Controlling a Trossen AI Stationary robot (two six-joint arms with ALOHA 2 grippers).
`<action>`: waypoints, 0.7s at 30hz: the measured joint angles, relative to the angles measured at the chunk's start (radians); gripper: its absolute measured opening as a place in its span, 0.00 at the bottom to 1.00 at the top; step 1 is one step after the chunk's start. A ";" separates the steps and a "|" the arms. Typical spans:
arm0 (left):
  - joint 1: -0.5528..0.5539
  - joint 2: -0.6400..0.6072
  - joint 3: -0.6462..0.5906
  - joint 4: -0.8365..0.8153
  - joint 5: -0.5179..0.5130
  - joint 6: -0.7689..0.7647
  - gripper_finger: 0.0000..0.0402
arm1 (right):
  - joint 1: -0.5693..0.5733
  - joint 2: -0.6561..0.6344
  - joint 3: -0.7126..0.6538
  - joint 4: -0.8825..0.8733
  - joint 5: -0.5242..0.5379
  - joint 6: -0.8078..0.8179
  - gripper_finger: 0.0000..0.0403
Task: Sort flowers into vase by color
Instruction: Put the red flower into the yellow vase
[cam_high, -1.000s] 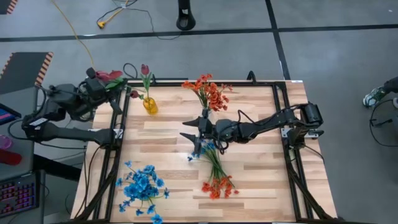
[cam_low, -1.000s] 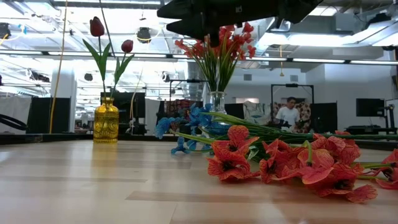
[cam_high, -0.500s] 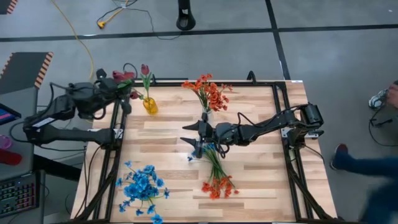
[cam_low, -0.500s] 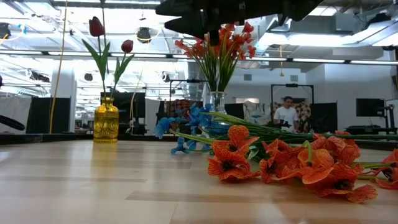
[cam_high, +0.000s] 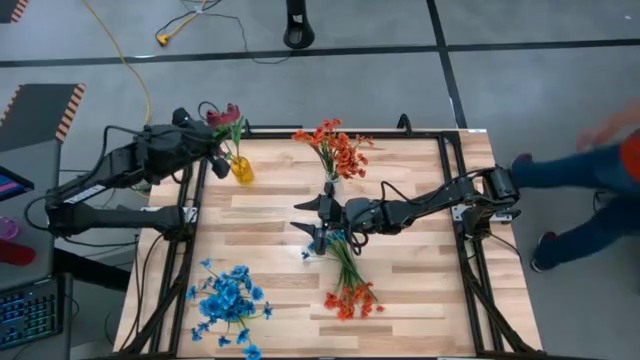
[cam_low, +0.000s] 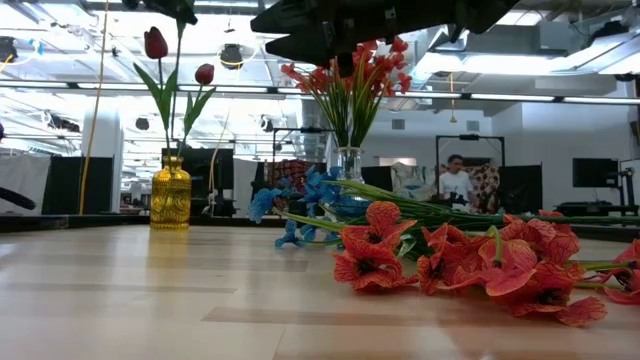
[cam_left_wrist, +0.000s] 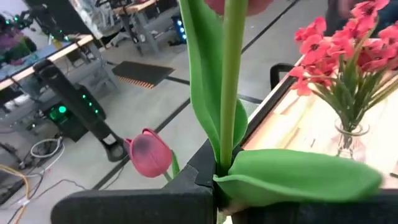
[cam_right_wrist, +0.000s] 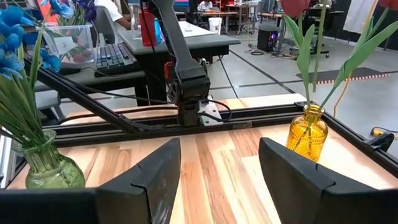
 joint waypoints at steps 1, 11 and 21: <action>0.010 0.004 0.000 0.000 0.010 -0.001 0.00 | 0.000 0.000 0.000 -0.001 0.000 0.000 0.61; 0.089 0.032 -0.001 -0.001 0.080 -0.013 0.00 | 0.000 0.000 0.000 0.000 0.000 -0.001 0.61; 0.138 0.082 -0.002 0.000 0.129 -0.010 0.00 | 0.000 0.000 0.000 -0.001 0.000 -0.002 0.61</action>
